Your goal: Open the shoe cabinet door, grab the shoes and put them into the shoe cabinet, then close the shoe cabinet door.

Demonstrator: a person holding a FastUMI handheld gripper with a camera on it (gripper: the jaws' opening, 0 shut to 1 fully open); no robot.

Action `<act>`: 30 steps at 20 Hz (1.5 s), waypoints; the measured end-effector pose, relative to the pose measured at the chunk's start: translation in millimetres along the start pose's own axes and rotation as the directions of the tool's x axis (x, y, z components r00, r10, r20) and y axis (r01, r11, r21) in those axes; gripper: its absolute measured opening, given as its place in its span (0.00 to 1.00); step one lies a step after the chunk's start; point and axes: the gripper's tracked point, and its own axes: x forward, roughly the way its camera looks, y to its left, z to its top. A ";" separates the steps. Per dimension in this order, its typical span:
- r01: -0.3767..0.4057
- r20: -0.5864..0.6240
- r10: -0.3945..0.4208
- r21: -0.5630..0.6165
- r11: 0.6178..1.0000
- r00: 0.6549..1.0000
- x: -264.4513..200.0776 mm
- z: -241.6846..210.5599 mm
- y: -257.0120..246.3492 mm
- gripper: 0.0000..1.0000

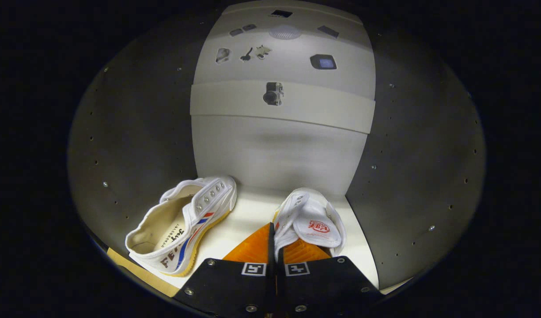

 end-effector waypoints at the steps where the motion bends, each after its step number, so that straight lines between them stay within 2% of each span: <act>1: -0.005 -0.013 0.005 0.011 1.000 1.000 2.1 -2.7 2.8 0.01; 3: -0.002 -0.027 0.003 0.025 1.000 1.000 3.3 -4.9 4.1 0.01; 6: 0.021 -0.033 -0.020 0.037 0.999 0.999 3.9 -5.5 6.1 0.08; 9: -0.003 -0.040 0.006 0.070 0.998 0.999 -4.2 -7.0 14.1 0.12; 10: -0.001 -0.040 0.004 0.063 0.998 0.999 -7.7 -8.3 14.2 0.15; 16: 0.008 -0.011 -0.008 0.067 0.998 1.000 -47.0 -7.6 21.6 0.20; 23: 0.044 0.069 -0.050 0.092 0.995 0.996 -122.9 5.1 31.7 0.20; 30: 0.076 0.148 -0.092 0.112 0.991 0.985 -236.6 -1.6 58.9 0.20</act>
